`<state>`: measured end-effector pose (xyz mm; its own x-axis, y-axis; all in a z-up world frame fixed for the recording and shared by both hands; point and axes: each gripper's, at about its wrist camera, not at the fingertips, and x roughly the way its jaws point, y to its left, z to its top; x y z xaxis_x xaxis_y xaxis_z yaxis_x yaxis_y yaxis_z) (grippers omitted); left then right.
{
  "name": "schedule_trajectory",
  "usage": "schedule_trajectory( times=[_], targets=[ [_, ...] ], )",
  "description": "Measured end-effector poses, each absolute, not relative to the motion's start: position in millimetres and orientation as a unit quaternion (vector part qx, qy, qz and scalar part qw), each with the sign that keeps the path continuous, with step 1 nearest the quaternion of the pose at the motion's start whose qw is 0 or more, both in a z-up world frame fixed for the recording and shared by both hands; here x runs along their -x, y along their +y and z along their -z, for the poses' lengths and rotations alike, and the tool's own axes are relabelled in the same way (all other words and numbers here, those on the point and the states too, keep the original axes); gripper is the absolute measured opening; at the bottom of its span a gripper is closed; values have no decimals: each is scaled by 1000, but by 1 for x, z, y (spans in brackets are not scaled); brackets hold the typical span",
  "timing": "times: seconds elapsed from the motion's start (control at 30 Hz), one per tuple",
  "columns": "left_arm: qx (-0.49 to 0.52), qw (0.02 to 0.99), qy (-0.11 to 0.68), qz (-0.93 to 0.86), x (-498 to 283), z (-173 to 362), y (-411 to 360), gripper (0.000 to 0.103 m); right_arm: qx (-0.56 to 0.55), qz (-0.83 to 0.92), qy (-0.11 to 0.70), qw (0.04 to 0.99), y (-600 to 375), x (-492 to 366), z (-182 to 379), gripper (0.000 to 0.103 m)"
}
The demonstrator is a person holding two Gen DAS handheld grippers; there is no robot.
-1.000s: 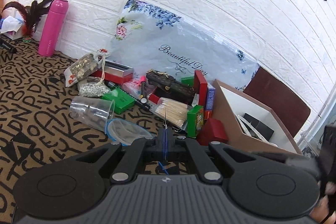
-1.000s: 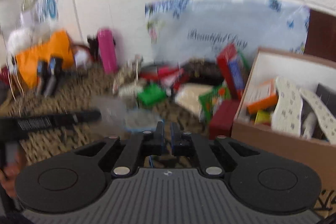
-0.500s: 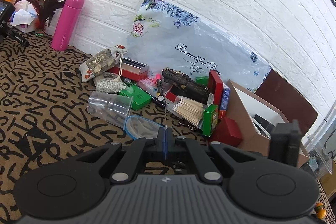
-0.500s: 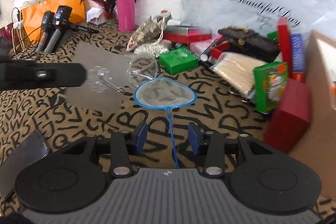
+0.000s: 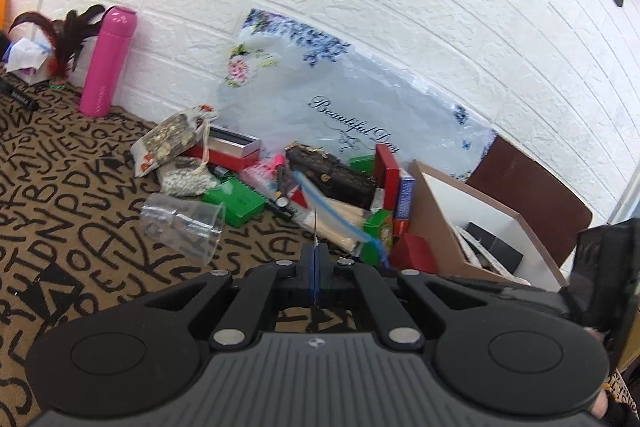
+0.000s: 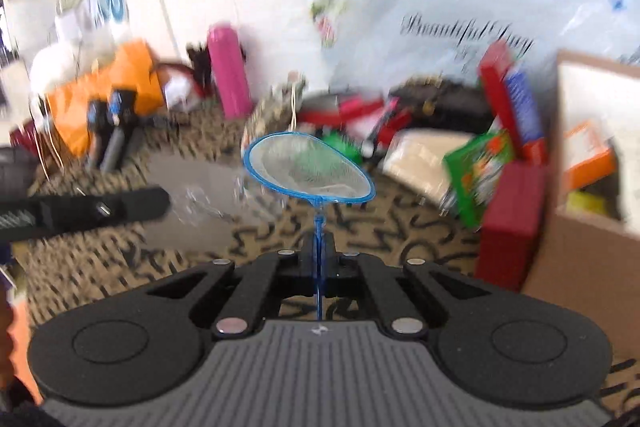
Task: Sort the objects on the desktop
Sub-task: 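Carry the mesh net into the box and open the right gripper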
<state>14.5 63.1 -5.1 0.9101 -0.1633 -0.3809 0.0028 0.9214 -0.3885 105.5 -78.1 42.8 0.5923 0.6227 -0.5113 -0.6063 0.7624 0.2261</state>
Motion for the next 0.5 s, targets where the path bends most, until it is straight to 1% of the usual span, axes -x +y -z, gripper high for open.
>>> schedule_trajectory(
  times=[0.27,0.4,0.5],
  targets=[
    [160,966,177,100,-30,-32,21,0,-38,-331,207,920,-140,-84,-109,0],
    [151,966,162,136,-51,-51,-10,0,-19,-295,162,942,-179,-84,-143,0],
    [153,960,163,168,-72,-61,-35,0,-1,-259,144,955,-207,-92,-158,0]
  ],
)
